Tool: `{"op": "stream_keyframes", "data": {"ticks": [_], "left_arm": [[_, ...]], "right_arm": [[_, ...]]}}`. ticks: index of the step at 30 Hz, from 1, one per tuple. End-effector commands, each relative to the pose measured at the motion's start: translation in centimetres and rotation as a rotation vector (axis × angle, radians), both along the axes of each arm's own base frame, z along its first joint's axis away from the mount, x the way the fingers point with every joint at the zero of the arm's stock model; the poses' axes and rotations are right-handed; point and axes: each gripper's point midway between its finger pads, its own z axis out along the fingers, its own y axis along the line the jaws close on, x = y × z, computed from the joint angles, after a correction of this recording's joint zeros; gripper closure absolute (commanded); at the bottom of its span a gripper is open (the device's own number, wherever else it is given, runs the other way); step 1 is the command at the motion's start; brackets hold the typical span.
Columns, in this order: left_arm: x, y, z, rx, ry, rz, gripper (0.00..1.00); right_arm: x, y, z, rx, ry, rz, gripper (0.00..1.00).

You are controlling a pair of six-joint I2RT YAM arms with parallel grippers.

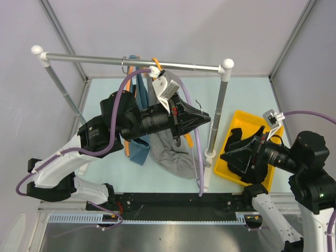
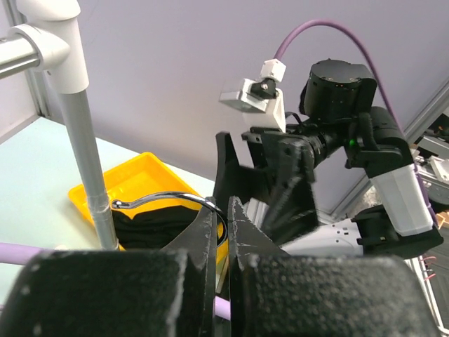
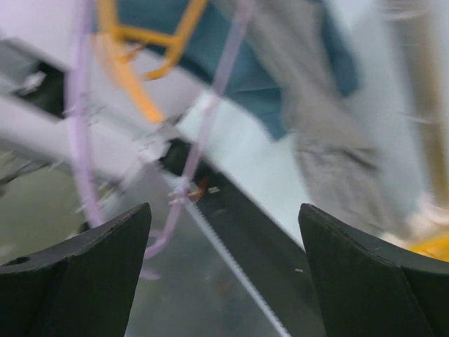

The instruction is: Remove the tank top from the hanger

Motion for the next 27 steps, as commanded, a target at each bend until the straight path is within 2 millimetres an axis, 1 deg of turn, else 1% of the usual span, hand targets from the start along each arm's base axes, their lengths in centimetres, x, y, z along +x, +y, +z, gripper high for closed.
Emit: {"op": "stream_keyframes", "data": {"ticks": [1,2,3,5,6,8,10,13,16,17,19,22,23,24,25,26,27], "left_arm": [[-0.5,-0.2,2.4,-0.091,-0.017,-0.026,1.00],[-0.5,-0.3,2.4,-0.091,-0.017,-0.026,1.00],[-0.5,-0.3,2.4,-0.092,-0.018,-0.029,1.00],[-0.5,-0.4,2.4,-0.095,-0.016,-0.030,1.00],[-0.5,-0.5,2.3,-0.092,-0.013,-0.030,1.00],[-0.6,-0.6,2.4,-0.100,-0.012,-0.035,1.00],[-0.6,-0.7,2.5,-0.106,-0.009,-0.037,1.00],[-0.5,-0.6,2.8,-0.118,-0.007,-0.031,1.00],[-0.4,-0.9,2.8,-0.122,-0.004,-0.031,1.00],[-0.4,-0.9,2.9,-0.125,-0.002,-0.032,1.00],[-0.3,-1.0,2.8,-0.126,-0.001,-0.027,1.00],[-0.2,-1.3,2.6,-0.121,0.005,-0.028,1.00],[-0.2,-1.4,2.5,-0.121,0.010,-0.028,1.00],[-0.2,-1.5,2.4,-0.120,0.012,-0.030,1.00],[-0.2,-1.6,2.4,-0.119,0.012,-0.032,1.00],[-0.2,-1.7,2.4,-0.119,0.012,-0.033,1.00],[-0.2,-1.7,2.3,-0.118,0.012,-0.032,1.00]], "right_arm": [[-5.9,3.0,3.5,0.172,-0.008,0.410,0.14],[-6.1,3.1,4.1,0.182,-0.040,0.448,0.15],[-6.8,3.3,4.1,0.189,-0.037,0.495,0.16],[-7.4,3.4,4.7,0.205,-0.046,0.533,0.17],[-7.7,3.5,4.7,0.215,-0.025,0.565,0.18],[-7.3,3.8,4.3,0.228,0.000,0.578,0.22],[-7.1,3.9,4.1,0.232,0.009,0.590,0.24],[-7.4,4.0,4.2,0.251,0.011,0.610,0.26],[-6.9,4.3,3.7,0.260,0.035,0.600,0.33],[-6.4,4.5,3.0,0.261,0.057,0.593,0.34],[-6.4,4.8,2.9,0.267,0.056,0.595,0.35],[-6.9,5.5,3.3,0.290,0.051,0.628,0.35],[-7.4,6.1,3.0,0.297,0.067,0.656,0.35],[-7.5,6.5,2.9,0.295,0.056,0.668,0.36],[-7.0,7.2,2.6,0.290,0.070,0.652,0.37],[-8.2,7.6,2.6,0.284,0.070,0.704,0.39],[-8.6,8.0,2.3,0.268,0.078,0.716,0.40]]}}
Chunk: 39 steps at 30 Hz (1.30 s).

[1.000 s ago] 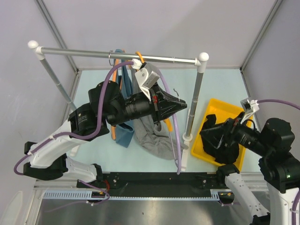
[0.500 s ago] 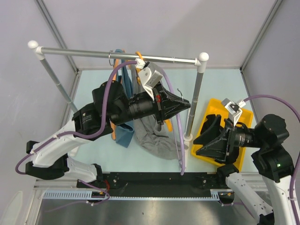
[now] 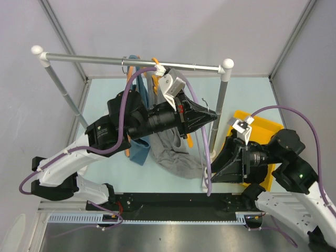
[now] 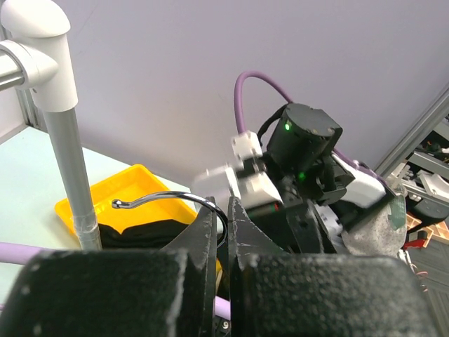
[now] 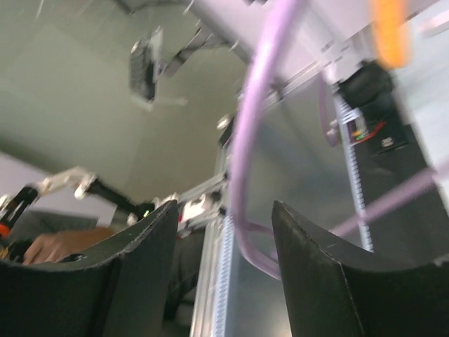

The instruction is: Remove the tank top from the hanger

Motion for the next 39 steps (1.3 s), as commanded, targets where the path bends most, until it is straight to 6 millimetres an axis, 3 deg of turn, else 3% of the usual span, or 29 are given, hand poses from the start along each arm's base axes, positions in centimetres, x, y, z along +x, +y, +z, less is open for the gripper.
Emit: {"op": "stream_keyframes", "data": {"ticks": [1,3,10,15,20,26,30,32,33,34,35,38,39], "left_arm": [[-0.4,-0.1,1.8,-0.070,-0.009,-0.017,1.00],[-0.4,0.0,1.8,-0.069,-0.007,-0.015,1.00],[-0.6,0.1,1.6,-0.064,-0.007,-0.025,1.00],[-0.7,0.7,1.8,-0.070,-0.009,-0.020,1.00],[-0.7,0.8,1.8,-0.069,-0.013,-0.021,1.00],[-0.7,1.0,1.8,-0.069,-0.013,-0.016,1.00],[-0.7,1.0,2.0,-0.074,-0.017,-0.017,1.00],[-0.8,1.1,2.1,-0.074,-0.028,-0.022,1.00],[-1.2,1.1,2.0,-0.071,-0.040,-0.041,0.95],[-1.4,1.4,2.3,-0.077,-0.053,-0.050,0.71],[-1.6,1.7,2.5,-0.079,-0.077,-0.057,0.60],[-2.0,3.6,3.5,-0.115,-0.118,-0.046,0.33],[-2.0,3.9,3.0,-0.111,-0.122,-0.040,0.29]], "right_arm": [[0.3,2.3,0.6,0.015,-0.057,-0.031,0.40],[-1.2,2.9,0.5,0.005,-0.072,0.023,0.43],[-1.2,4.2,-0.5,-0.033,-0.086,0.002,0.60],[-1.2,3.6,-0.4,-0.013,-0.081,-0.028,0.61],[-1.1,3.2,-1.1,-0.021,-0.063,-0.045,0.54],[-1.5,2.9,-0.9,0.000,-0.049,-0.038,0.59],[-1.6,3.0,-0.9,0.013,-0.032,-0.029,0.77],[-1.4,3.1,-0.7,0.019,-0.027,-0.038,0.96],[-1.4,3.1,-0.6,0.022,-0.024,-0.044,1.00],[-1.3,3.1,-0.3,0.027,-0.015,-0.053,1.00],[-0.9,3.2,-0.2,0.028,-0.013,-0.075,1.00],[-0.3,3.4,0.6,0.025,-0.010,-0.108,1.00],[-0.1,3.4,1.5,0.033,-0.020,-0.118,1.00]]}}
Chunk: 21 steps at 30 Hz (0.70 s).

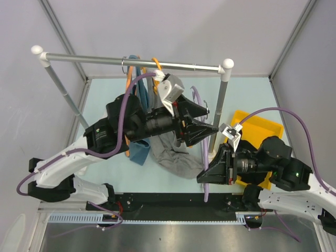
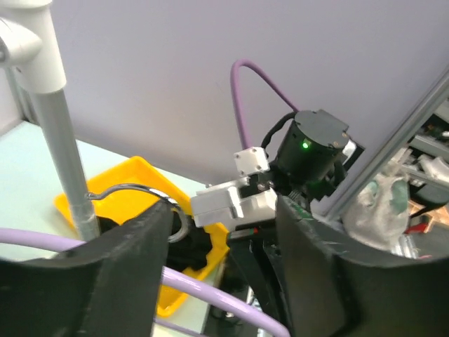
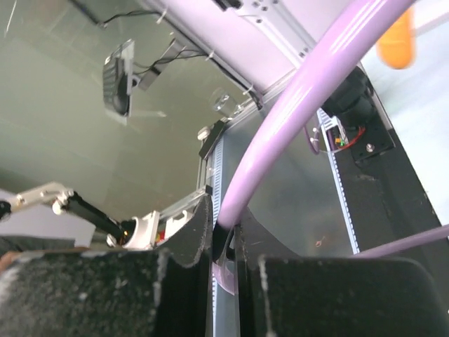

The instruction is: Remove the tank top from the hanger

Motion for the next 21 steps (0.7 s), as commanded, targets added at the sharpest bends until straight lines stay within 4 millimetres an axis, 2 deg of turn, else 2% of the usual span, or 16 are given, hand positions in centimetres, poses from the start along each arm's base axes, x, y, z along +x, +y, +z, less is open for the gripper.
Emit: {"op": "stream_keyframes", "data": {"ticks": [1,2,3,4,6,8,9,13,16,21], "left_arm": [[-1.5,4.5,4.6,-0.156,-0.106,-0.002,0.23],[-1.8,6.0,5.5,-0.186,-0.124,0.009,0.23],[-1.7,6.3,5.0,-0.179,-0.123,0.018,0.23],[-1.7,6.9,5.2,-0.191,-0.127,0.030,0.22],[-1.8,8.7,5.5,-0.213,-0.133,0.055,0.22],[-1.7,9.7,5.5,-0.226,-0.135,0.076,0.22],[-2.0,10.7,5.6,-0.239,-0.138,0.077,0.22],[-1.5,13.0,5.3,-0.272,-0.123,0.140,0.24],[-1.3,14.0,4.8,-0.279,-0.112,0.169,0.25],[-1.4,14.7,4.2,-0.280,-0.104,0.177,0.25]], "right_arm": [[1.2,0.3,3.2,0.044,-0.015,-0.068,1.00],[1.6,1.0,3.1,0.025,-0.011,-0.067,1.00],[1.7,1.2,3.3,0.022,-0.017,-0.067,1.00],[1.7,1.2,4.2,0.035,-0.029,-0.065,1.00],[2.4,2.0,4.0,0.007,-0.036,-0.079,1.00],[3.0,2.3,5.1,0.015,-0.053,-0.101,1.00],[3.6,2.8,5.0,0.001,-0.047,-0.115,1.00],[5.6,3.0,6.7,0.018,-0.037,-0.182,1.00],[7.5,2.8,7.8,0.035,-0.015,-0.239,1.00],[9.4,2.2,9.3,0.083,0.015,-0.271,1.00]]}}
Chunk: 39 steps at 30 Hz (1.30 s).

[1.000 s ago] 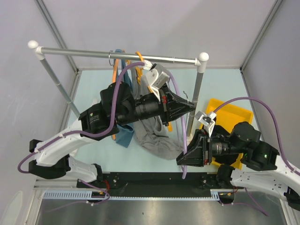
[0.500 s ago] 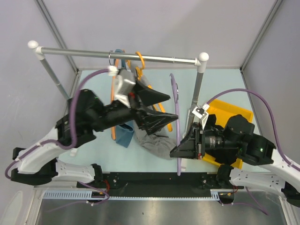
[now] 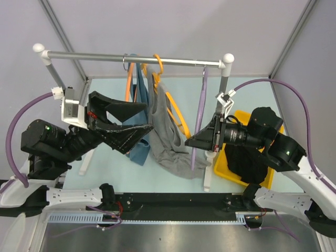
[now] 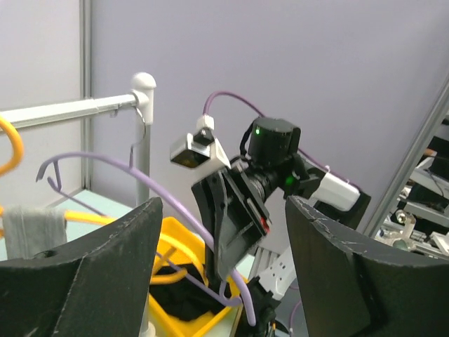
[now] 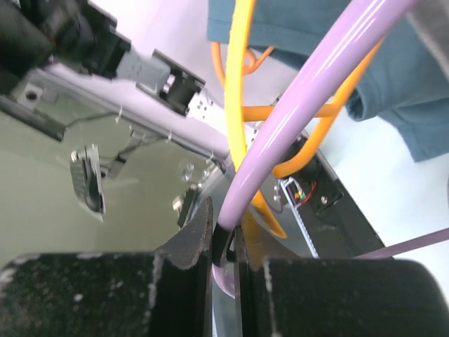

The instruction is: Remove the tank top from the hanger

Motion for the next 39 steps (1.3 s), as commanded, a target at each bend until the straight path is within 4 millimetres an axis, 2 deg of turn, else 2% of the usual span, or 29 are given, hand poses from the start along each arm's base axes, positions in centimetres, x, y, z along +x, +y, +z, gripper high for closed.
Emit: {"op": "stream_keyframes", "data": {"ticks": [1,6,15,25,32,39], "left_arm": [[0.5,-0.2,-0.7,0.007,0.004,0.028,0.25],[0.5,0.0,-0.9,0.009,0.006,0.026,0.25],[0.9,-0.1,-1.5,0.025,0.010,0.048,0.25],[1.1,-0.9,-1.9,0.041,0.020,0.044,0.25],[1.2,-1.0,-2.1,0.051,0.023,0.049,0.25],[1.4,-1.1,-2.4,0.063,0.024,0.060,0.25]], "right_arm": [[0.4,-0.9,4.9,0.141,-0.053,0.007,1.00],[0.3,-0.4,6.1,0.184,-0.059,0.056,1.00],[-1.2,-0.8,6.3,0.180,-0.105,0.077,1.00],[-0.7,-0.7,7.8,0.181,-0.140,0.058,1.00],[-1.2,-0.7,9.3,0.212,-0.168,0.084,1.00],[-2.9,-0.7,9.8,0.241,-0.171,0.133,1.00]]}}
